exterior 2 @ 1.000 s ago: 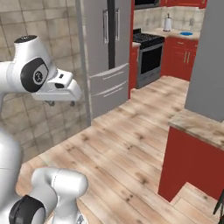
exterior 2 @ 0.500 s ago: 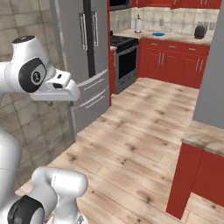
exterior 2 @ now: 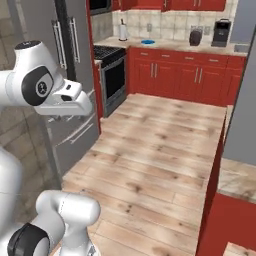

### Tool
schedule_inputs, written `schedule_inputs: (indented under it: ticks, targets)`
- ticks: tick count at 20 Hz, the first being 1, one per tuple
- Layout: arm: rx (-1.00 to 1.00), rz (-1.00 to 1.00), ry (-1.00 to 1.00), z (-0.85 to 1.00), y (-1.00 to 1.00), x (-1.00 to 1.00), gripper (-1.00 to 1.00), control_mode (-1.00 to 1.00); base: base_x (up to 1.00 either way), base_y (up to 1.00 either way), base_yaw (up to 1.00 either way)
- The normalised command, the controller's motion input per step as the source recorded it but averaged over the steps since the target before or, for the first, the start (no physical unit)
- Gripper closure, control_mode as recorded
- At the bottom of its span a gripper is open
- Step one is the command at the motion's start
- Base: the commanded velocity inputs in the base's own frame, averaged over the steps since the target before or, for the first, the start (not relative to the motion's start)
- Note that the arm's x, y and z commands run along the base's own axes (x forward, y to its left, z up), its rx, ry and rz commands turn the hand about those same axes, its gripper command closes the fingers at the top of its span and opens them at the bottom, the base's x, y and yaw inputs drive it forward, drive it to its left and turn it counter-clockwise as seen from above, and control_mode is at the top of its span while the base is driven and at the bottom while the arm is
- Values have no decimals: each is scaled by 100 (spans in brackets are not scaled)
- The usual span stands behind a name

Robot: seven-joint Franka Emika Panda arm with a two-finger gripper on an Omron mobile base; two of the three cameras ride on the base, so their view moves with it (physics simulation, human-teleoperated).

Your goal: Move the hot dog bun to the plate on the dining table and place the condiment next to that plate. Then navigate to the fridge and take the sausage and place it on the plate as well.

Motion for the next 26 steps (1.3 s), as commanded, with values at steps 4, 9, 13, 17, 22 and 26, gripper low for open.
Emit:
schedule_inputs:
  ticks: [4, 9, 13, 17, 22, 26]
  targets:
    - [0, 0, 0, 0, 0, 0, -100, 100, 100, 42, -30]
    - [0, 0, 0, 0, 0, 0, -100, 100, 100, 42, -20]
    - [0, 0, 0, 0, 0, 0, -100, 100, 100, 47, -12]
    - [0, 0, 0, 0, 0, 0, -100, 100, 100, 37, -1]
    - [0, 0, 0, 0, 0, 0, -100, 100, 100, 16, 21]
    - [0, 0, 0, 0, 0, 0, -100, 100, 99, 0, 60]
